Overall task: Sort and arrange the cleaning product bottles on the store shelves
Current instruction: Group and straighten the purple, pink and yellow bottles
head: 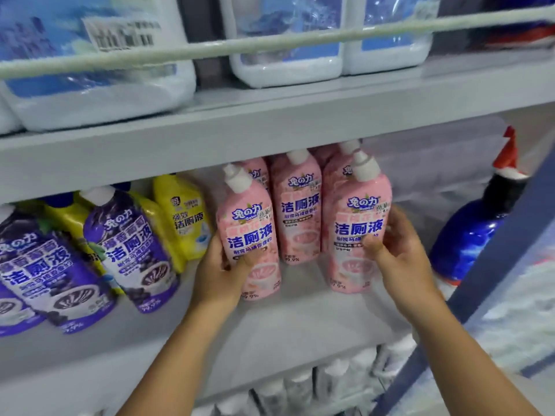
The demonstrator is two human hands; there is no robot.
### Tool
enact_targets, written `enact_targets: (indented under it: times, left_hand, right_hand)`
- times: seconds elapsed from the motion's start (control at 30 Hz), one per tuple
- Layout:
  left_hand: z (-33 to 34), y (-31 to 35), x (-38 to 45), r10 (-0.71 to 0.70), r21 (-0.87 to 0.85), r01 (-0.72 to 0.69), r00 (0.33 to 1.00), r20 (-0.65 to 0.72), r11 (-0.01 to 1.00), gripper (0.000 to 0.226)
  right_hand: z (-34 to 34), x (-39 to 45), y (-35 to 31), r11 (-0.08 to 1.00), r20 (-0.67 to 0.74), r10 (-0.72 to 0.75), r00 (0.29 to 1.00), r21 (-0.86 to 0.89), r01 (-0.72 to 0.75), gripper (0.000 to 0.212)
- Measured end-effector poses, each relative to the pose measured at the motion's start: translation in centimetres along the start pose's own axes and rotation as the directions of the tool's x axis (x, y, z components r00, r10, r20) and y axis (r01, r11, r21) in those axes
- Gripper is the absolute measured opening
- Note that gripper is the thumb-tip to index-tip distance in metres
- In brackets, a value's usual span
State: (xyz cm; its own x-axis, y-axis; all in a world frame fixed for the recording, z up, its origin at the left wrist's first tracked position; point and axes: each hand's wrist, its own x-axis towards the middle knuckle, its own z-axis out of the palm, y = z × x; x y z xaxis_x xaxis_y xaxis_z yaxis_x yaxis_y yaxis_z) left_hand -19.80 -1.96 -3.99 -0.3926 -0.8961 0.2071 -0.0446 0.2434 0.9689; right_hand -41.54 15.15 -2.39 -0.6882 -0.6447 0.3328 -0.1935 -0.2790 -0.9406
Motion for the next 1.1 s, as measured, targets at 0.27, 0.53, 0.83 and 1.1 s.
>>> enact_targets:
  times: [0.27,0.53,0.83,1.1]
  left_hand:
    - [0.5,-1.2,0.0,0.063,0.161,-0.053,0.996,-0.061,0.986,0.054]
    - [1.4,-0.7,0.8,0.089,0.195,-0.072,0.993,-0.076,0.978,0.048]
    - [1.7,-1.1,1.4,0.08,0.197,-0.062,0.993,-0.087,0.979,0.042]
    - [1.7,-2.1,1.5,0.025,0.153,-0.017,0.998,-0.049,0.988,0.04]
  right_hand:
    - [0.0,0.2,1.9,0.994,-0.027,-0.004,1.0,-0.108,0.002,0.073]
    - [-0.4,1.8,3.5,0.999,-0.027,0.016,1.0,-0.037,-0.017,0.052]
    - [-0.4,1.0,5.2,0.996,0.019,0.063,0.998,-0.057,-0.062,0.053]
    - [-0.2,1.4,5.5,0.996,0.043,0.091,0.995,0.003,-0.092,0.049]
